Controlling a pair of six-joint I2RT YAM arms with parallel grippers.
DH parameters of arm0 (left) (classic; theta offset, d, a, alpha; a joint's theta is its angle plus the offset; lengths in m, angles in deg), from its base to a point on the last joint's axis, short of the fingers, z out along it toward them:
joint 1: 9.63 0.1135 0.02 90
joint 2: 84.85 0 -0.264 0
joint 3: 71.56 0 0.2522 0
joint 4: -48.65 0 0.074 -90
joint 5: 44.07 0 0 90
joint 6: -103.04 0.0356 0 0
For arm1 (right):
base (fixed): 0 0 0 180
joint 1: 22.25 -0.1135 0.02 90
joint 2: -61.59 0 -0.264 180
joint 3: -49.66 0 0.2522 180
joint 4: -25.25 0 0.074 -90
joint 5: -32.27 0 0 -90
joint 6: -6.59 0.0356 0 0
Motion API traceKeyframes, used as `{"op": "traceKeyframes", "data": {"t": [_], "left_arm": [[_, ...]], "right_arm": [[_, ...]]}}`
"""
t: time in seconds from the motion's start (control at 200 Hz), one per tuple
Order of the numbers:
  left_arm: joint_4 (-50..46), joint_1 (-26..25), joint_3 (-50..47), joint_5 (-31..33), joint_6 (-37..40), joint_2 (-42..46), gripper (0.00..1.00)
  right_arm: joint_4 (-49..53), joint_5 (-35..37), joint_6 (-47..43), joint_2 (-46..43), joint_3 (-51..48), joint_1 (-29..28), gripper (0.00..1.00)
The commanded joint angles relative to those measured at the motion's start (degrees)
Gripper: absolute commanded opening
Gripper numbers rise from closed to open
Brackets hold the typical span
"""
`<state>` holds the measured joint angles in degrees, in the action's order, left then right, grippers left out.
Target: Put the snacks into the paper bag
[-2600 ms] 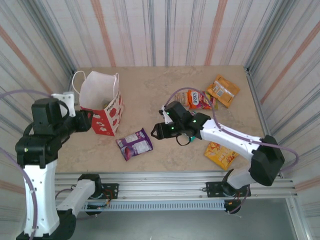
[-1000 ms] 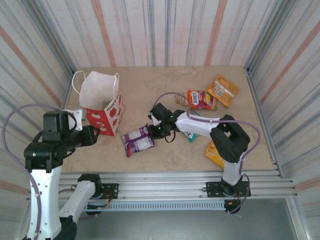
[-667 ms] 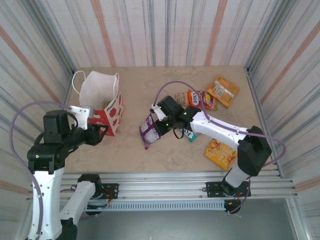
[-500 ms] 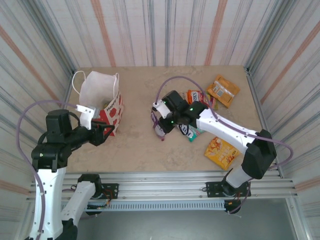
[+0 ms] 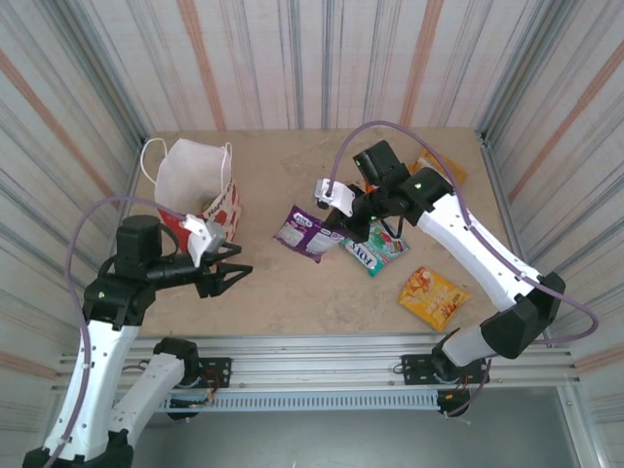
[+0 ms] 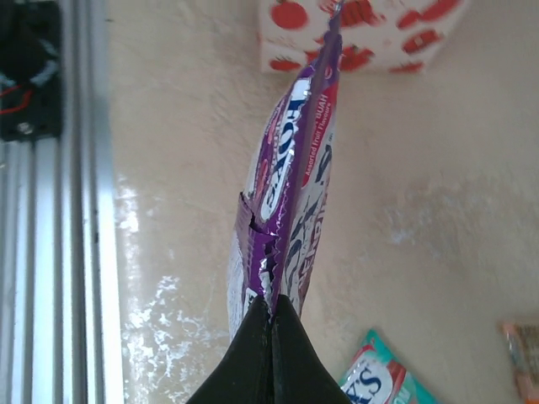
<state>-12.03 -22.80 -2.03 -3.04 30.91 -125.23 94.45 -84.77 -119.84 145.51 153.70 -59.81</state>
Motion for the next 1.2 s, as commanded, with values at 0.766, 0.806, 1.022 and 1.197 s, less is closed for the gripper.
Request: {"op": "traceKeyframes", "data": {"t": [0.766,0.806,1.022,1.197], "left_arm": [[16.79,-16.18,3.38,4.4,3.68,-15.47,0.58],[17.36,-16.19,3.37,4.41,3.41,-15.44,0.55],[17.08,-16.19,4.12,3.77,3.8,-15.17,0.24],[15.88,-16.18,6.58,6.83,3.85,-14.4,0.07]], "right_arm": [[7.5,-9.78,-8.42,1.95,15.18,-5.15,0.0],[7.35,-9.87,-8.17,1.82,15.19,-5.15,0.0],[6.75,-8.63,-7.18,1.27,14.63,-5.1,0.0],[0.1,-6.34,-3.33,-2.71,9.53,-4.25,0.13]]}}
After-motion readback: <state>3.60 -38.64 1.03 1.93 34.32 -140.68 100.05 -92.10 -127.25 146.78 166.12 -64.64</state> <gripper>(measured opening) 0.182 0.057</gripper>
